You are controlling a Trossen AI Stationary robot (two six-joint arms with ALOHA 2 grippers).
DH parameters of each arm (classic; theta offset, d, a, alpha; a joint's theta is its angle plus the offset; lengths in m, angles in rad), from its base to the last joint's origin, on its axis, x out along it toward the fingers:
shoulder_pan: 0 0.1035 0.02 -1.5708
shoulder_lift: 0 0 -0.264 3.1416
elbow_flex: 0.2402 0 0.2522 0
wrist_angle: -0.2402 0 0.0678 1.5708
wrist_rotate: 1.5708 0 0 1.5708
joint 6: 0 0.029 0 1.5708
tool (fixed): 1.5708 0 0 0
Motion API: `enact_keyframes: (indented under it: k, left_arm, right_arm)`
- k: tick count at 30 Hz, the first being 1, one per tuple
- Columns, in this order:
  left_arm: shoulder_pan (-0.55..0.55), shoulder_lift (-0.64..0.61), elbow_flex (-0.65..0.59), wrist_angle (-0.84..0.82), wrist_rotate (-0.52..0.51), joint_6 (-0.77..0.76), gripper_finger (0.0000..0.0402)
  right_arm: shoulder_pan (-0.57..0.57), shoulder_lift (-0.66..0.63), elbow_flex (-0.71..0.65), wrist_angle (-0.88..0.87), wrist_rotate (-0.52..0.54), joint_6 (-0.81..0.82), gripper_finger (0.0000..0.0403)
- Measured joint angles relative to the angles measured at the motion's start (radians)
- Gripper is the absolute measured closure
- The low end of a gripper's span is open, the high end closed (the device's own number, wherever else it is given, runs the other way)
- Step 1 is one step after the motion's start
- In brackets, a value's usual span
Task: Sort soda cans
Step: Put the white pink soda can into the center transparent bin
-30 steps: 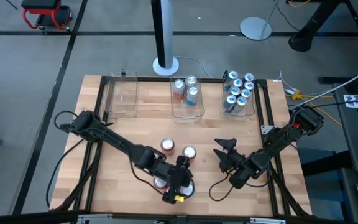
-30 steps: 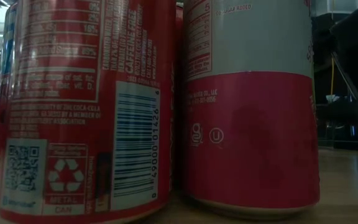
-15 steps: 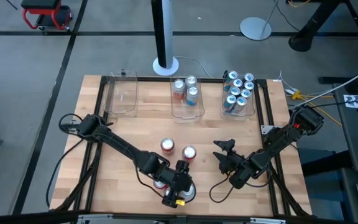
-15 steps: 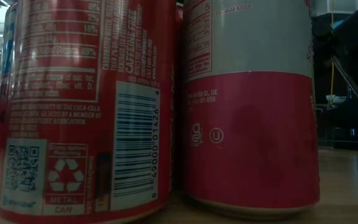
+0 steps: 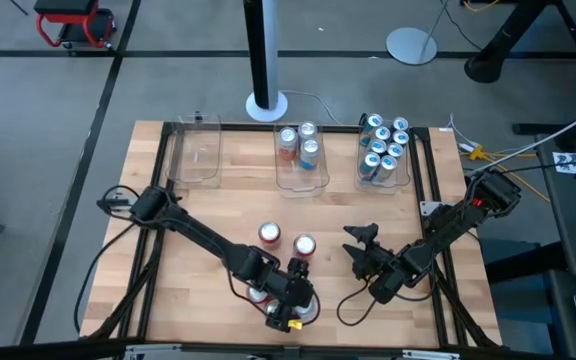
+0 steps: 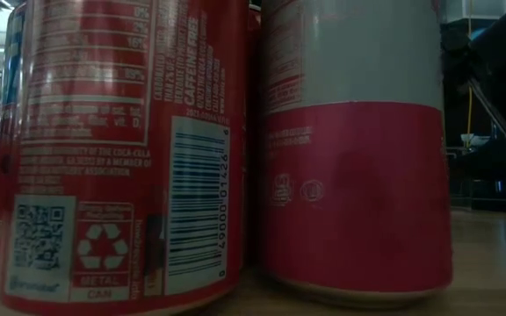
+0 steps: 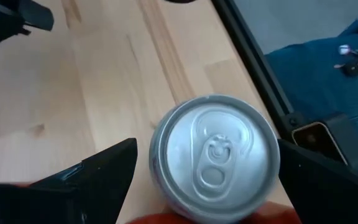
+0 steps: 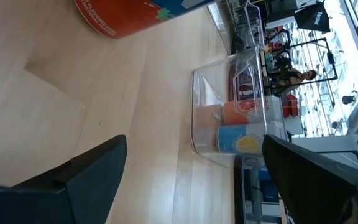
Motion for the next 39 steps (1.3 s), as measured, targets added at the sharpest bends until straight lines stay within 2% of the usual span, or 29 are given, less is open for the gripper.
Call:
enact_keyframes:
  k: [19, 28, 34, 39]
  left_arm:
    - [0.023, 0.042, 0.000, 0.021, -0.004, 0.056, 0.0041]
    - [0.022, 0.041, -0.002, 0.038, -0.008, 0.075, 0.0116]
    - [0.022, 0.041, 0.020, 0.022, -0.008, 0.083, 0.0117]
    - [0.022, 0.039, 0.091, -0.048, -0.009, 0.087, 0.0112]
  right_arm:
    - [0.000, 0.000, 0.000, -0.001, 0.000, 0.000, 0.0029]
    - [0.000, 0.000, 0.000, 0.000, 0.000, 0.000, 0.0029]
    - [0.000, 0.000, 0.000, 0.000, 0.000, 0.000, 0.0029]
    - [0.000, 0.000, 0.000, 0.000, -0.001, 0.000, 0.0029]
